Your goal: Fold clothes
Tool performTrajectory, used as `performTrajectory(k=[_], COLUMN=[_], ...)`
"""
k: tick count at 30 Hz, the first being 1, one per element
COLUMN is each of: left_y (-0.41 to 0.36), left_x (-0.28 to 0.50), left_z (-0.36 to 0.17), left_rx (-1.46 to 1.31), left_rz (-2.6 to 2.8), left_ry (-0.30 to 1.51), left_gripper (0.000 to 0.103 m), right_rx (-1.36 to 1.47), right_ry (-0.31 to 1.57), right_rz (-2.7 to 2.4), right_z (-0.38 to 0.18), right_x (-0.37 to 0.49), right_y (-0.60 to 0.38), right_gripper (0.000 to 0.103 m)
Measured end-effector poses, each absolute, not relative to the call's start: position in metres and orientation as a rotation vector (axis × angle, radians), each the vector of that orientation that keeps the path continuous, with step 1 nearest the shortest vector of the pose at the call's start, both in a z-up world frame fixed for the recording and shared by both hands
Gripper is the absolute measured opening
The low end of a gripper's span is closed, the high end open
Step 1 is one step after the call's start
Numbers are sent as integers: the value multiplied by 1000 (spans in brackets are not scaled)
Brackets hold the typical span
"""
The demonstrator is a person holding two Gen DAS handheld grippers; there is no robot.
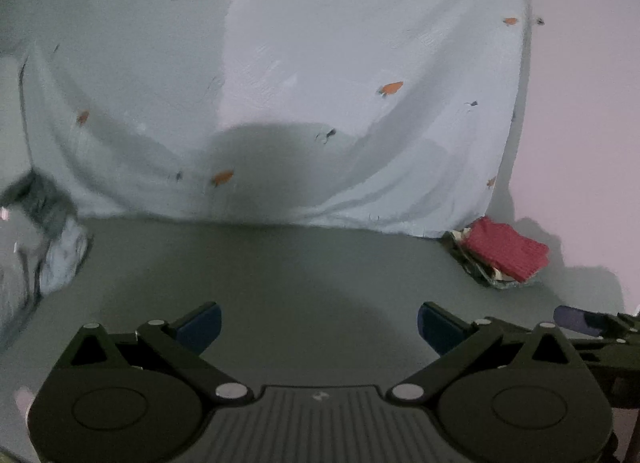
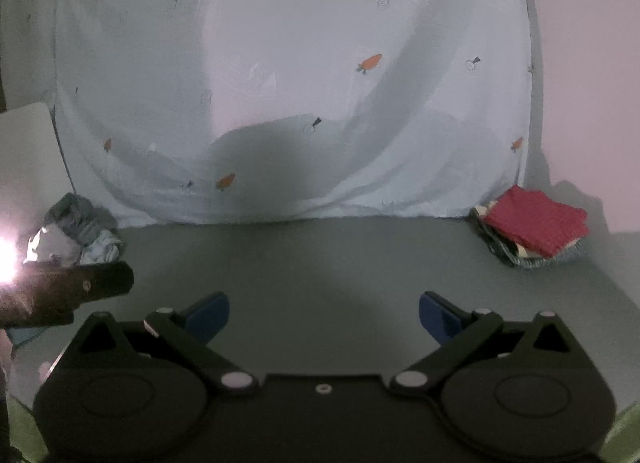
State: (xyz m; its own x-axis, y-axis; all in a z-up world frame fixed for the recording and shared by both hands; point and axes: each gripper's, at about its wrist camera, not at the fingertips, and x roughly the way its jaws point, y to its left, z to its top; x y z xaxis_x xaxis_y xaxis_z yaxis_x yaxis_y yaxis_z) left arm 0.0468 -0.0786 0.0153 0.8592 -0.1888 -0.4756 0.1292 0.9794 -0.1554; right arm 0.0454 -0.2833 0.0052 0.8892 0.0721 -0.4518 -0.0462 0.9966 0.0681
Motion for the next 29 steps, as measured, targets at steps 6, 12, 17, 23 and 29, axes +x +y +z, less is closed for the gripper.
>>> performTrajectory(k=[6, 12, 17, 23, 29], left_y=[-58, -42, -37, -29, -27], left_x=[15, -3, -14, -24, -30], left_z=[4, 1, -1, -2, 0], left_rx=[-140, -150, -122, -130, -94], left_rz=[-157, -145, -139, -138, -139], left_ry=[534, 552, 557, 561, 548], left_gripper=[103, 103, 103, 103, 103], right_rx=[3, 22, 5, 1, -13], right_ry=[475, 504, 519, 532, 533], right_rz=[82, 82, 84, 86, 82], right_z=[4, -4, -8, -8, -8], right_x=[6, -20, -28, -34, -40], right_y=[-259, -246, -234, -223, -216], right_gripper=[102, 102, 102, 102, 102])
